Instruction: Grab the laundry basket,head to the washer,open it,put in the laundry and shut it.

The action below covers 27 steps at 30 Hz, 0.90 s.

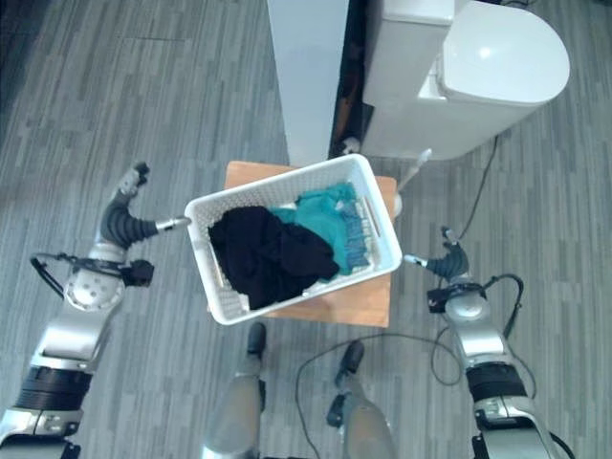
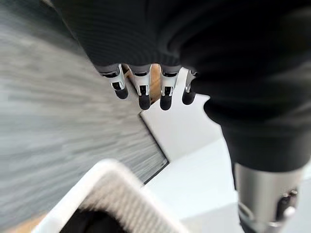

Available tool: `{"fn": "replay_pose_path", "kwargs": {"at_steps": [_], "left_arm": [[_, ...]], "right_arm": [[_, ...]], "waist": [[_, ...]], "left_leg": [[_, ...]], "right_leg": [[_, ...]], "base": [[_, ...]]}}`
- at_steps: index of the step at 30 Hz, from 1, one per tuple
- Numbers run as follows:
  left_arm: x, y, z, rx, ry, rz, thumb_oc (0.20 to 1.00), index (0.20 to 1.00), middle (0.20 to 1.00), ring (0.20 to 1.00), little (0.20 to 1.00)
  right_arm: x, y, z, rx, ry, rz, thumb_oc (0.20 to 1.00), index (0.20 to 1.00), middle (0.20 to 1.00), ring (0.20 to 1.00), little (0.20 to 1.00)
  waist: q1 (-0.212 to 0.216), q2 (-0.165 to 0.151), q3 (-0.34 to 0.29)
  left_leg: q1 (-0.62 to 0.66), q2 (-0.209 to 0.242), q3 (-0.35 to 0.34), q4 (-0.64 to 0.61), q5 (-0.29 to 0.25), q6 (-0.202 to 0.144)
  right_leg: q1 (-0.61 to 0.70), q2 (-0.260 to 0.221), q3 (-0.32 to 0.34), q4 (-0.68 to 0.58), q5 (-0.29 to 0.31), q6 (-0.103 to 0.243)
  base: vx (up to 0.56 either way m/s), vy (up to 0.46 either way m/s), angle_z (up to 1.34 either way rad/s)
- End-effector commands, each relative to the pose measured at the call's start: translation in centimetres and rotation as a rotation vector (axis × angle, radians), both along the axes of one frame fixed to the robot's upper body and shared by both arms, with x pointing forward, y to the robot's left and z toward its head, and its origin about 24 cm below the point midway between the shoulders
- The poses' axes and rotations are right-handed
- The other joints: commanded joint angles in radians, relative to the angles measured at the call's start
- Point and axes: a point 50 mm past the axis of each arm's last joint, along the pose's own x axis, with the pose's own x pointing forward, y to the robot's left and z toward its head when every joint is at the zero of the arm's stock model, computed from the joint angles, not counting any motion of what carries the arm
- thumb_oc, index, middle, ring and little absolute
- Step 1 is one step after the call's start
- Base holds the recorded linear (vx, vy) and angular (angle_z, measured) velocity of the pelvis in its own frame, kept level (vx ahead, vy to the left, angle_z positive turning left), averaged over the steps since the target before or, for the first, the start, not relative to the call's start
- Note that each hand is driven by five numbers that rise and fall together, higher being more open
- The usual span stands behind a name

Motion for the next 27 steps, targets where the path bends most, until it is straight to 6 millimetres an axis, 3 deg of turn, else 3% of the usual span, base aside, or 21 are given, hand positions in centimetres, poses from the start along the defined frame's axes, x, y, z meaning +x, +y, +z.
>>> {"fn": "replay_pose_path", "kwargs": {"at_steps": [1, 13, 17, 27], "left_arm": [[-0.2, 0.3, -3.7, 0.003, 0.156, 0.007, 1.000, 1.000, 1.000, 1.000, 1.000], [0.1, 0.6, -9.6, -0.011, 0.364, 0.131, 1.000, 1.000, 1.000, 1.000, 1.000], [0.4, 0.2, -10.1, -0.038, 0.379, 0.130, 1.000, 1.000, 1.000, 1.000, 1.000], [2.1, -0.9, -8.3, -0.039, 0.317, 0.105, 1.000, 1.000, 1.000, 1.000, 1.000]], "right_arm": [[-0.1, 0.5, 1.6, 0.012, -0.097, 0.044, 1.000, 1.000, 1.000, 1.000, 1.000], [0.0, 2.5, 2.0, 0.091, -0.132, 0.136, 1.000, 1.000, 1.000, 1.000, 1.000], [0.0, 2.6, 2.5, 0.075, -0.145, 0.151, 1.000, 1.000, 1.000, 1.000, 1.000], [0.8, 1.9, 3.9, -0.061, -0.140, 0.147, 1.000, 1.000, 1.000, 1.000, 1.000]], "waist": [[-0.001, -0.009, -0.077], [-0.027, -0.026, -0.072], [-0.033, -0.029, -0.070], [-0.035, -0.030, -0.054]], "left_leg": [[-0.006, 0.053, 0.015, 0.021, -0.019, -0.005], [0.002, 0.062, 0.026, 0.020, -0.020, -0.003], [0.003, 0.063, 0.027, 0.019, -0.020, -0.003], [-0.003, 0.063, 0.022, 0.022, -0.022, -0.001]], "right_leg": [[-0.052, -0.124, 0.028, 0.100, -0.023, 0.068], [-0.071, -0.115, 0.047, 0.107, -0.025, 0.069], [-0.073, -0.113, 0.049, 0.108, -0.026, 0.069], [-0.080, -0.112, 0.048, 0.114, -0.025, 0.069]], "base": [[0.00, 0.000, 0.00], [0.00, 0.004, -0.03], [0.00, 0.003, -0.02], [0.00, 0.001, 0.00]]}}
